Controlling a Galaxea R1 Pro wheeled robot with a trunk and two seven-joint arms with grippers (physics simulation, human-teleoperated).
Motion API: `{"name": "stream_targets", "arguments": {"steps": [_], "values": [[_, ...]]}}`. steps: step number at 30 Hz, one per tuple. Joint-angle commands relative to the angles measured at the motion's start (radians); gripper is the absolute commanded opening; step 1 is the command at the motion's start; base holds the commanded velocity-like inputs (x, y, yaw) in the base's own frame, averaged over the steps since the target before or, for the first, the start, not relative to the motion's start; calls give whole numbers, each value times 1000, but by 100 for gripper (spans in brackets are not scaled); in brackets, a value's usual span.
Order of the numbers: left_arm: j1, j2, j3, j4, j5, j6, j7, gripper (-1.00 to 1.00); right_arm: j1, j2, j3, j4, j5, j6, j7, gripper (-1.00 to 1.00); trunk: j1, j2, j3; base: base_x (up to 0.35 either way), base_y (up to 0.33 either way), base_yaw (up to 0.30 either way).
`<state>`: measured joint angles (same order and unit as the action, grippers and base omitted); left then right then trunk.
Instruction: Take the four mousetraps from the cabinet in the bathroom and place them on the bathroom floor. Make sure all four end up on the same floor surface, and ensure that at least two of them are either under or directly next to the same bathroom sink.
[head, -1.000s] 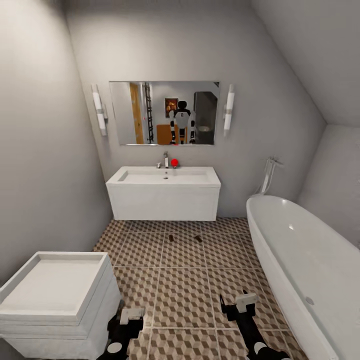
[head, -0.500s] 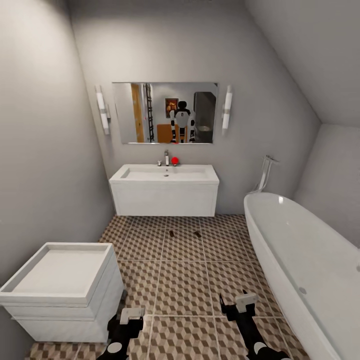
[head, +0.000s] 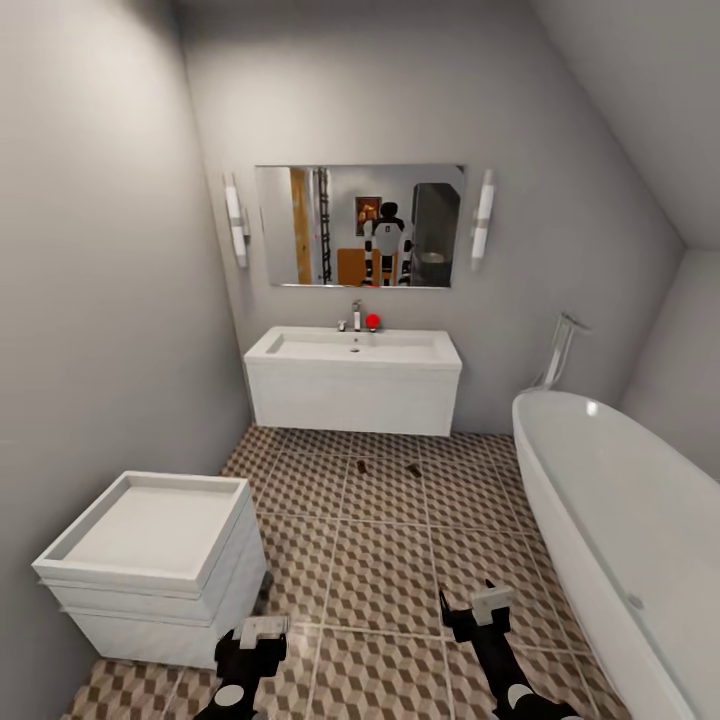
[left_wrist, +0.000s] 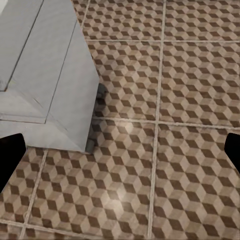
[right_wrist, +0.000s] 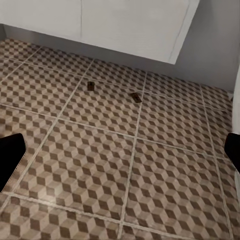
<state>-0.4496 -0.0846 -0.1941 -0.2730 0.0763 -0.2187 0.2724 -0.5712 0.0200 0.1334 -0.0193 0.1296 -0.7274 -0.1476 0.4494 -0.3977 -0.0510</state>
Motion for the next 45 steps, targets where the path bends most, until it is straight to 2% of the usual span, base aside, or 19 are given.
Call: {"name": "stream_targets", "arguments": {"steps": [1,45], "values": [[-1,0,-8,1,8,-4,6,100,-1,0,3,1,10,-1,-10,100,1,-2,-2,0,0,221],[-1,-1,-8,6,9,-4,5,100,-1,0,3,1,10,-1,-10,100,1,-2,-2,0,0,225]]}}
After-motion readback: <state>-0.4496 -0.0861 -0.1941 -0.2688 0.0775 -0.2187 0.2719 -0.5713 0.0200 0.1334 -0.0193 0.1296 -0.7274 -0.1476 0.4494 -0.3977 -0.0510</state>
